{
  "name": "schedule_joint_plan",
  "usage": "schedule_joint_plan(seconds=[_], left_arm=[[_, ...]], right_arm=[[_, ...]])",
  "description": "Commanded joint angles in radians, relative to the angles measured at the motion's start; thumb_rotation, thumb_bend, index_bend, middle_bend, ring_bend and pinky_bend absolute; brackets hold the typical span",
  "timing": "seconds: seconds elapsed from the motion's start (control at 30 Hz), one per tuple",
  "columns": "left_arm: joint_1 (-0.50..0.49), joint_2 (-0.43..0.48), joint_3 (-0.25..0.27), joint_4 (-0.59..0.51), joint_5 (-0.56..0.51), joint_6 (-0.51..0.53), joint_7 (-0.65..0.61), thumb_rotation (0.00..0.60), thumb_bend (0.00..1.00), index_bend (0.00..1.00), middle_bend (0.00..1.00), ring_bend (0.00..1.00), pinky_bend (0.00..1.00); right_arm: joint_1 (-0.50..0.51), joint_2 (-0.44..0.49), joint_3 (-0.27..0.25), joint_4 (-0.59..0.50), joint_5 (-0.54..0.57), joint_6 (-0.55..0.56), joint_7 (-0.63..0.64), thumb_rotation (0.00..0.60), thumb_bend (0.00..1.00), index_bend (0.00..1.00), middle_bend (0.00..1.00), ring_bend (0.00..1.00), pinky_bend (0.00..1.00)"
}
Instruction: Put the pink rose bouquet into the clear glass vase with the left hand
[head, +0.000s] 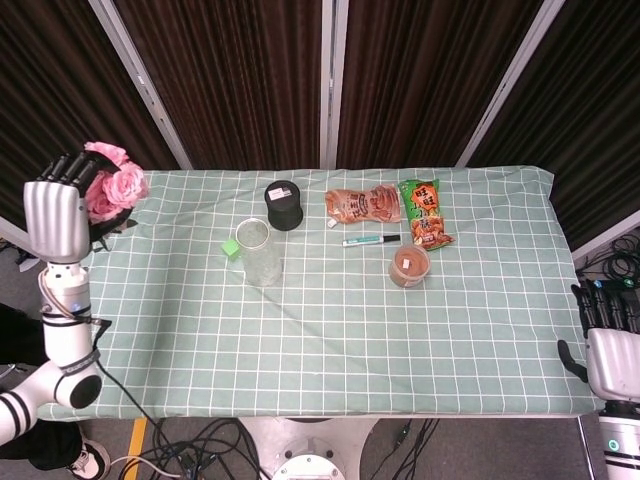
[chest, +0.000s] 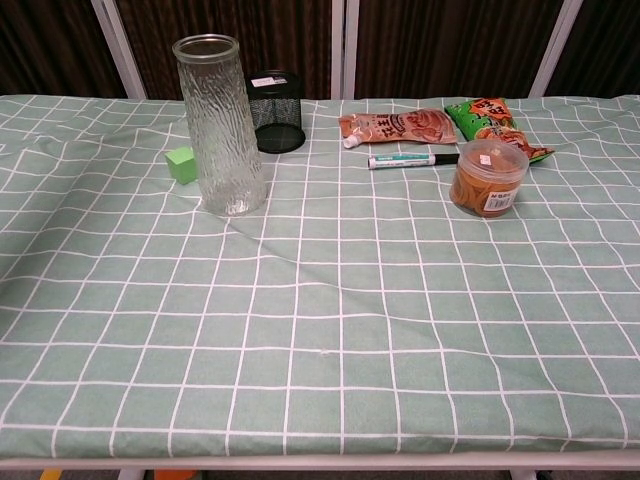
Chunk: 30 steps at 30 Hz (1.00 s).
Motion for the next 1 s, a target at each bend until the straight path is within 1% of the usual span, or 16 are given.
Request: schedule_joint_plan(seconds=[0.03,0.13,0.23,0.4,0.53,0.63,0.77,0.9,1.0], left_arm=[[-0.023,-0.04,-0.056,-0.011,-0.03,0.036,-0.057,0.6,0.28,0.49,0.44,0.39,0.51],[-0.034,-0.06,-0.112,-0.049,-0.074,0.049,-0.135,0.6,0.28,0.49,0.44,0.39,0.51],[-0.046,-0.068,-0.156,-0.08,-0.108,0.049,-0.182,0.6,0.28,0.49,0.44,0.39,0.51],[-0.062,-0.077,-0.215,-0.137,-0.166,0.041,-0.24,0.6,0.28,0.49,0.44,0.39,0.51],[-0.074,-0.081,-0.281,-0.217,-0.255,0.015,-0.292,0.6,0.28,0.49,0.44,0.39,0.51],[-0.079,-0.084,-0.319,-0.268,-0.307,-0.004,-0.333,0.6,0.28,0.49,0.44,0.39,0.51],[-0.09,-0.092,-0.352,-0.317,-0.344,-0.02,-0.383,0.6,0.28,0.48,0.43,0.39,0.5],[-0.117,-0.104,-0.352,-0.325,-0.335,-0.027,-0.38,0.6,0.28,0.48,0.43,0.39,0.5],[-0.137,-0.118,-0.361,-0.346,-0.366,-0.046,-0.39,0.6,0.28,0.48,0.43,0.39,0.5]], right_arm=[[0.0,0.001,0.001,0.001,0.001,0.001,0.003,0.6,0.27,0.0,0.0,0.0,0.0],[0.0,0.001,0.002,0.003,0.004,-0.001,0.006,0.6,0.27,0.0,0.0,0.0,0.0],[0.0,0.0,0.002,0.006,0.007,-0.004,0.009,0.6,0.27,0.0,0.0,0.0,0.0],[0.002,-0.003,0.002,0.011,0.011,-0.009,0.011,0.6,0.27,0.0,0.0,0.0,0.0],[0.003,-0.005,0.002,0.012,0.012,-0.013,0.011,0.6,0.28,0.0,0.0,0.0,0.0],[0.003,-0.006,0.002,0.014,0.013,-0.013,0.012,0.6,0.28,0.0,0.0,0.0,0.0],[0.004,-0.008,0.003,0.019,0.022,-0.021,0.015,0.6,0.28,0.0,0.0,0.0,0.0],[0.007,-0.011,0.003,0.026,0.036,-0.036,0.019,0.6,0.27,0.0,0.0,0.0,0.0],[0.007,-0.014,0.003,0.031,0.042,-0.04,0.023,0.6,0.27,0.0,0.0,0.0,0.0]])
